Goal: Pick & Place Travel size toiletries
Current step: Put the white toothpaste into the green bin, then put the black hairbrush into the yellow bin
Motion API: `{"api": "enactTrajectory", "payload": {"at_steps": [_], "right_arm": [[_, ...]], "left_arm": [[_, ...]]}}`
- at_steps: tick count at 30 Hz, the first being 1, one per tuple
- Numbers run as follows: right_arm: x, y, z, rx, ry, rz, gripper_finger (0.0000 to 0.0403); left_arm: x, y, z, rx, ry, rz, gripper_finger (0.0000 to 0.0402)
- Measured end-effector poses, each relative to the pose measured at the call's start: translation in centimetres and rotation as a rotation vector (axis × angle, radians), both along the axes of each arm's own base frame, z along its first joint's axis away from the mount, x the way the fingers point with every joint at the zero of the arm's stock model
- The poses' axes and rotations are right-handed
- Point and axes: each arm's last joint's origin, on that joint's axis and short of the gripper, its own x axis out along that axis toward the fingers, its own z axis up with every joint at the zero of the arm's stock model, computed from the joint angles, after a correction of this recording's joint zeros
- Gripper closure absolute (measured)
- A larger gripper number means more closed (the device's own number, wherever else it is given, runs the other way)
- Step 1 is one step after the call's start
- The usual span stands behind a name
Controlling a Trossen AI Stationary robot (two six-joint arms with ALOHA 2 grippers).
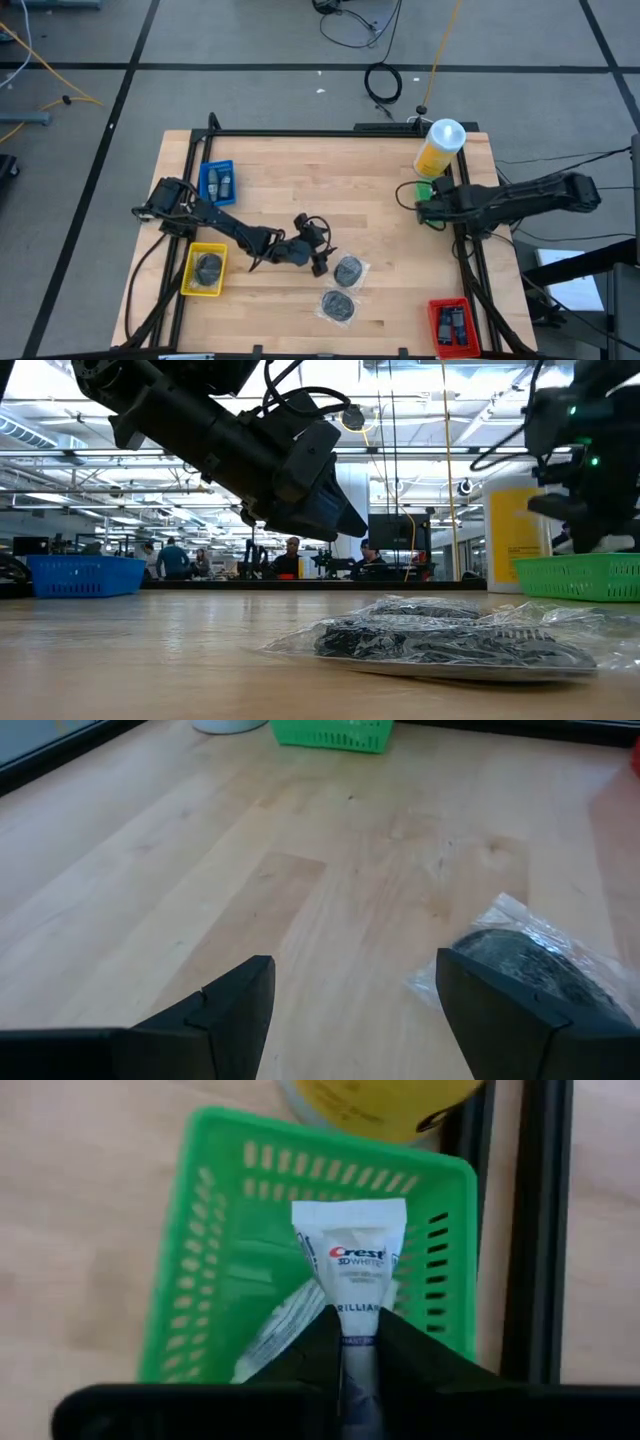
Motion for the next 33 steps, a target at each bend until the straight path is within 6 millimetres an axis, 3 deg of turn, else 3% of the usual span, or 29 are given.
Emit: {"api": "enactTrajectory", "payload": {"at_steps": [7,13,18,23,27,33], "right_arm": [[0.6,-1.1,-1.4,-0.008,-0.035,0.048,0.0258],[1.7,-1.6,0.4,-0.050,-0.112,0.171,0.0194],[3.9,-0.9,1.8,-0.096,-0.316,0.411,0.0188],[7.0,1.9,1.7,-0.133,-0.554,0.790,0.0198],[8.4,4.8,-0.4,-0.226,-0.655,1.066,0.0206],[8.9,6.8,-4.3,-0.297,-0.684,1.235,0.0217]], "left_arm": [[0.0,0.0,0.0,-0.003,0.002,-0.006,0.0131],[0.0,-0.1,0.0,0.002,0.002,-0.013,0.0131],[0.0,-0.6,0.2,0.026,-0.010,-0.038,0.0131],[-0.8,-2.7,0.5,0.061,0.001,-0.115,0.0131],[-2.1,-4.7,1.9,0.081,0.043,-0.146,0.0131],[-3.9,-6.2,4.2,0.058,0.103,-0.111,0.0131]]}}
